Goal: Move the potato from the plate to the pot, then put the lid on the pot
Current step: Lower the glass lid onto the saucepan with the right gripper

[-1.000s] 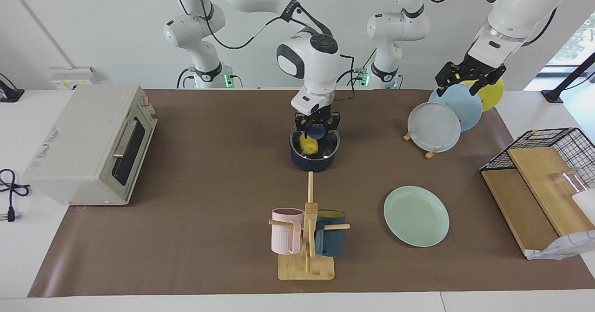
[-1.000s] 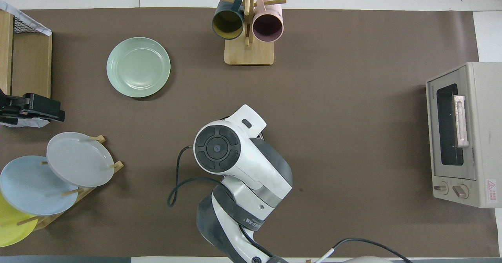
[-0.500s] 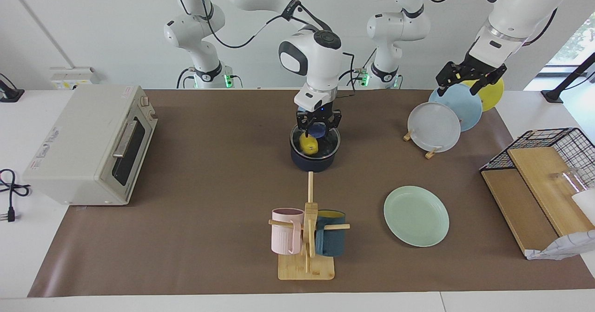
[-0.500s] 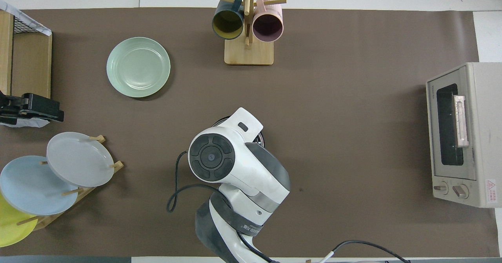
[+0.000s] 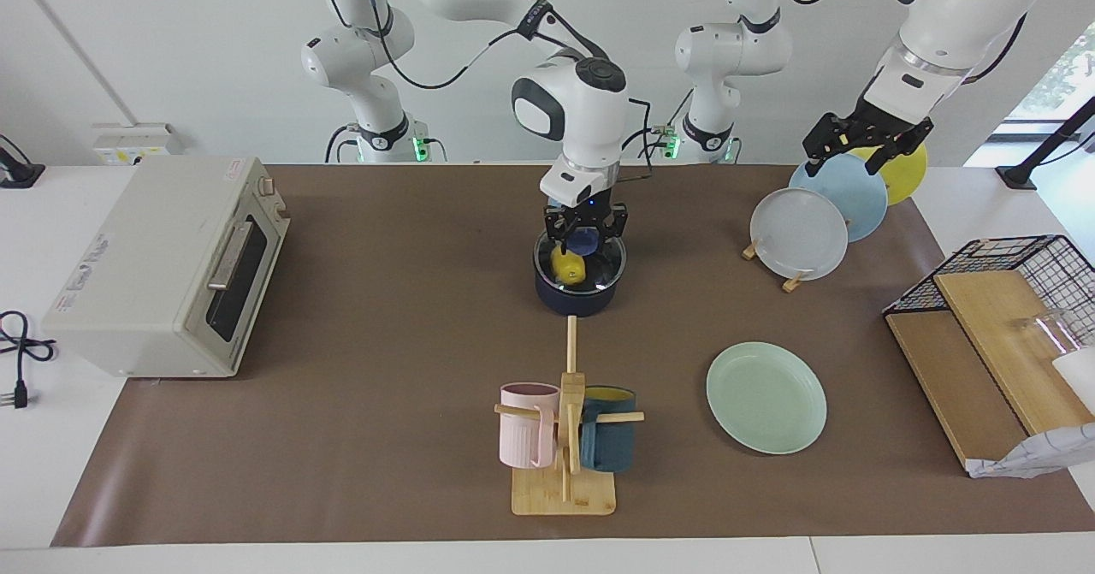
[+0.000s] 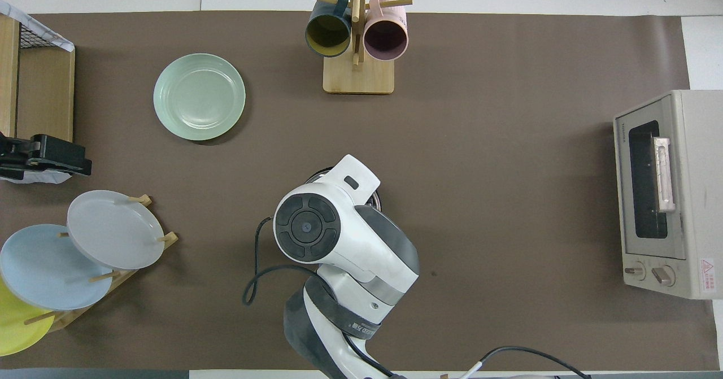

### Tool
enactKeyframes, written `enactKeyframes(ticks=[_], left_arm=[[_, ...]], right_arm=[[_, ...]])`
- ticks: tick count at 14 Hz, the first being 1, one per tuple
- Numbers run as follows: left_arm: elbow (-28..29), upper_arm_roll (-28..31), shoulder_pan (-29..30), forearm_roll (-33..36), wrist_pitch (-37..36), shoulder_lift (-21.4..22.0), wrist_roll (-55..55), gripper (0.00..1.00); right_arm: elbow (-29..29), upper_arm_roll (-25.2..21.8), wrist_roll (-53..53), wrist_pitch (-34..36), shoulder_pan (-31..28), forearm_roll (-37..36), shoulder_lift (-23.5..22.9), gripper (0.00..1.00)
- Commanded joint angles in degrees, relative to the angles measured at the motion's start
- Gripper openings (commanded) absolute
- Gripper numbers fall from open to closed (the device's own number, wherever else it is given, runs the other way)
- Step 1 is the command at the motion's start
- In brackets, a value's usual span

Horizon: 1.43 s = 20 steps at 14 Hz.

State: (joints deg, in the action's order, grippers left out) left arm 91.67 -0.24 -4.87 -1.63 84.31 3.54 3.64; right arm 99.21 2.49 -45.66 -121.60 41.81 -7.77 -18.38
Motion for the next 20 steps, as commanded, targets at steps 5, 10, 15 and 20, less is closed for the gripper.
enactKeyframes(ticks=[5, 10, 15, 20], left_arm=[[0.70, -0.55, 0.74, 0.84, 0.68, 0.86, -0.83, 1.00], [0.70, -0.55, 0.65, 0.84, 1.03, 0.86, -0.83, 1.00], [0.61, -0.55, 0.65, 0.84, 1.20, 0.86, -0.74, 1.00], [0.61, -0.55, 0.57, 0.84, 1.29, 0.77, -0.48, 1.00]], right_arm=[[1.69, 0.58, -1.36, -1.88, 0.20, -3.04, 0.10, 0.00], [2.13, 0.58, -1.54, -4.08, 0.20, -4.45, 0.01, 0.00], [2.57, 0.58, -1.54, -4.25, -0.06, -4.45, 0.01, 0.00], [2.75, 0.58, -0.75, -4.43, -0.85, -4.45, 0.01, 0.77]])
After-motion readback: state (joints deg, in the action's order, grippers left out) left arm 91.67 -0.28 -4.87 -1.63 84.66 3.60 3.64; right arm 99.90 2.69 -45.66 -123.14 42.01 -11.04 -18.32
